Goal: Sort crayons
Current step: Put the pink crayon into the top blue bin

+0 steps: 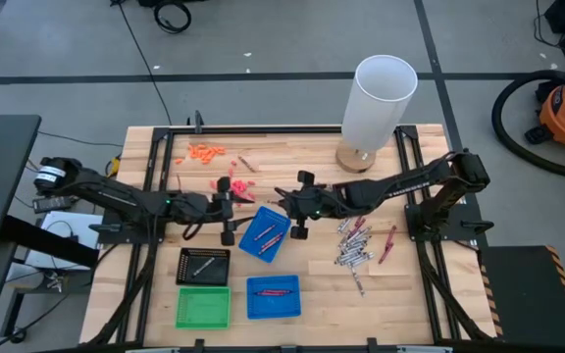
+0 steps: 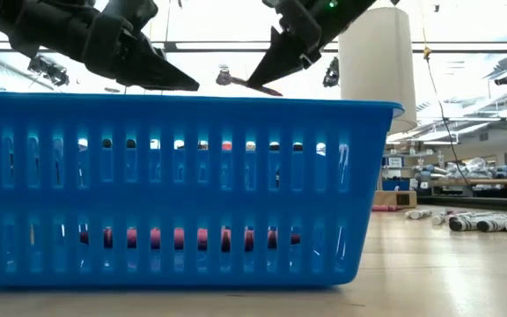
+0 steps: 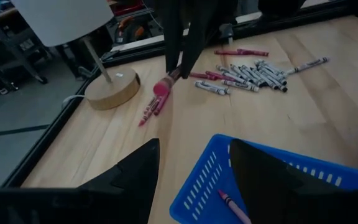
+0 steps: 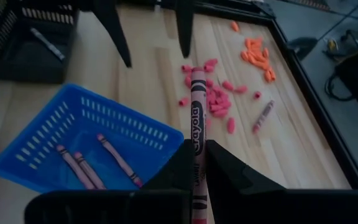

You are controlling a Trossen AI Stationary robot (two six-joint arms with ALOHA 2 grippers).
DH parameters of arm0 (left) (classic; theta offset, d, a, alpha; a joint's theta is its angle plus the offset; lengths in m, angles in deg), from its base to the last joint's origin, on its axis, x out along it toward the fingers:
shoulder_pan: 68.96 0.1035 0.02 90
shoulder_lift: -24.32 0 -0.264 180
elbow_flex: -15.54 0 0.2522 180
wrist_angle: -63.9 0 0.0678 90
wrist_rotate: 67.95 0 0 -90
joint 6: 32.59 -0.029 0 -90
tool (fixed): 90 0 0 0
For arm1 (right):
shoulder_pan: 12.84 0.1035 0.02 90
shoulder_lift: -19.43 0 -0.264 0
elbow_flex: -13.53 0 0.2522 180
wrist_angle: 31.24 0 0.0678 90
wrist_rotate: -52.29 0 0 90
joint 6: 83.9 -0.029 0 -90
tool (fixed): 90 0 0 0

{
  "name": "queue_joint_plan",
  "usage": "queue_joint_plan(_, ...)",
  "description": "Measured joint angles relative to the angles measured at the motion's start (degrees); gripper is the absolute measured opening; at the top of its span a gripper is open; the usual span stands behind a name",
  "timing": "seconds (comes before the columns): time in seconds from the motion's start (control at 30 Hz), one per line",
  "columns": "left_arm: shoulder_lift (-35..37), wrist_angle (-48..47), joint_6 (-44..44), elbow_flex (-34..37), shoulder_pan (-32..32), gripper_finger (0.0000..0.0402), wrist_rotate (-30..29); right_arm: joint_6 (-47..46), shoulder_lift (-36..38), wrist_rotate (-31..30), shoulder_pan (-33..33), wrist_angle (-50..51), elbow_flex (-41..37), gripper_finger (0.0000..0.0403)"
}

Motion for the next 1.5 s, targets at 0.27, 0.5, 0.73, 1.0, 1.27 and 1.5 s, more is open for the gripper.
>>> queue_joint_plan(0.27,-0.7,1.0,-0.4,0.0,0.0,0.0208,0.1,1.2,0.0,1.0,1.6,-3.6,0.0,0.0032)
queue_joint_plan(0.5,-0.7,3.4,-0.3,0.0,0.0,0.0208,2.4,2.7,0.0,2.0,2.3,-6.5,0.0,0.0032)
queue_joint_plan(0.73,-0.7,9.2,-0.1,0.0,-0.1,0.0208,2.7,2.5,0.0,3.4,2.3,-7.1,0.0,0.0032)
queue_joint_plan(1.0,-0.7,12.5,0.9,0.0,-0.1,0.0208,4.3,3.6,0.0,4.3,2.3,-9.5,0.0,0.0032)
queue_joint_plan(1.27,-0.7,15.3,0.9,0.0,-0.1,0.0201,4.3,3.8,-0.1,4.3,2.3,-10.0,0.0,0.0032)
queue_joint_plan(1.5,-0.7,15.4,0.9,0.0,-0.1,0.0143,4.6,4.2,-0.1,4.3,2.3,-10.7,0.0,0.0034)
